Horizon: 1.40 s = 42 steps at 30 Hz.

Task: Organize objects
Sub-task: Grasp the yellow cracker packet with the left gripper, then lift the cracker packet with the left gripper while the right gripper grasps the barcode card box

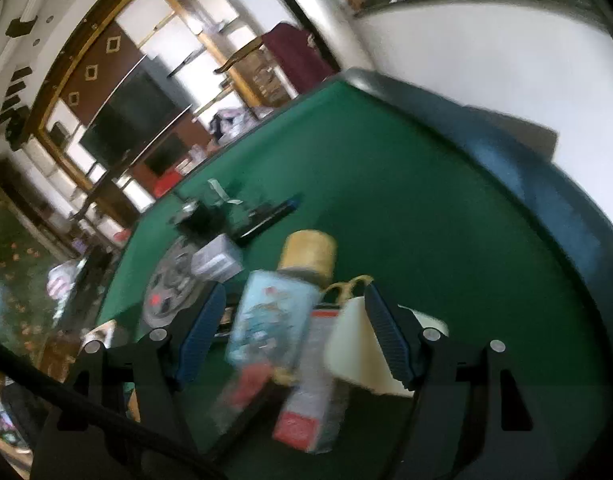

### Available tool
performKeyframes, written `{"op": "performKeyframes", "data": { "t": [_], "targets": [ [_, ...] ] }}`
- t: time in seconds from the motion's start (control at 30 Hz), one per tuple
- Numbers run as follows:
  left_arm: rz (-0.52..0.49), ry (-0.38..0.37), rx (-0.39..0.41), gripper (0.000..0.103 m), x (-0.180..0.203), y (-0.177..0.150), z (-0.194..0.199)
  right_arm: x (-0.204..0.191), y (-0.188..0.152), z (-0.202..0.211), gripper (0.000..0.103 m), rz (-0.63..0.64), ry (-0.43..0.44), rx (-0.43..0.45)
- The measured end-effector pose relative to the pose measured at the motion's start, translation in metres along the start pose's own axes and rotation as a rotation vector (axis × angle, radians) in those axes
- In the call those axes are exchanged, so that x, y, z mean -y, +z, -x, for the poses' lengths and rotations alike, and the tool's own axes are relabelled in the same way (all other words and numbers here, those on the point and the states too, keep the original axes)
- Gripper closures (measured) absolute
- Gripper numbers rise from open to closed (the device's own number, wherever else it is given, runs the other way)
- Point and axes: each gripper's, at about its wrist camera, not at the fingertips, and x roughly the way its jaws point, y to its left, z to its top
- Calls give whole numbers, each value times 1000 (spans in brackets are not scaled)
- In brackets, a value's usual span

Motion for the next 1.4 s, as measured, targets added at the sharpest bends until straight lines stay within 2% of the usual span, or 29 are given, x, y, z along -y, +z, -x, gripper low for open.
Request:
{"op": "performKeyframes", "data": {
  "t": [0.13,0.3,0.37,0.5,0.53,0.73,0.77,0.8,0.9,1.0,1.03,1.2,1.27,1.33,1.4],
  "targets": [
    [79,1,82,62,-19,-8,33,-39,24,-23,31,107,0,-123],
    [170,10,138,62,-54,-23,63,-96,38,-89,31,304,-113,-241],
    [201,30,155,62,-70,-32,75,-108,36,-115,31,339,-154,-288],
    [242,103,178,64,-101,-48,94,-127,33,-152,31,422,-263,-321],
    [255,111,182,68,-110,-52,98,-130,31,-159,31,439,-286,-330],
    [333,130,187,68,-148,-70,106,-129,23,-179,34,472,-363,-354],
    [343,122,181,68,-151,-72,104,-126,22,-180,43,459,-358,-360],
    [350,101,177,68,-152,-74,102,-124,21,-181,58,447,-354,-366],
    [327,63,177,66,-143,-78,105,-119,22,-173,59,408,-333,-353],
    [277,67,156,49,-126,-77,103,-120,24,-157,59,395,-309,-321],
    [266,81,151,47,-120,-76,100,-120,25,-149,59,391,-299,-305],
    [202,131,88,47,-95,-70,83,-128,24,-105,59,367,-189,-259],
    [173,147,59,48,-85,-68,74,-135,24,-95,59,365,-149,-248],
    [158,142,49,69,-75,-66,72,-140,21,-82,59,365,-105,-234],
    [145,144,63,70,-66,-63,74,-145,21,-72,59,366,-68,-220]
  ]
}}
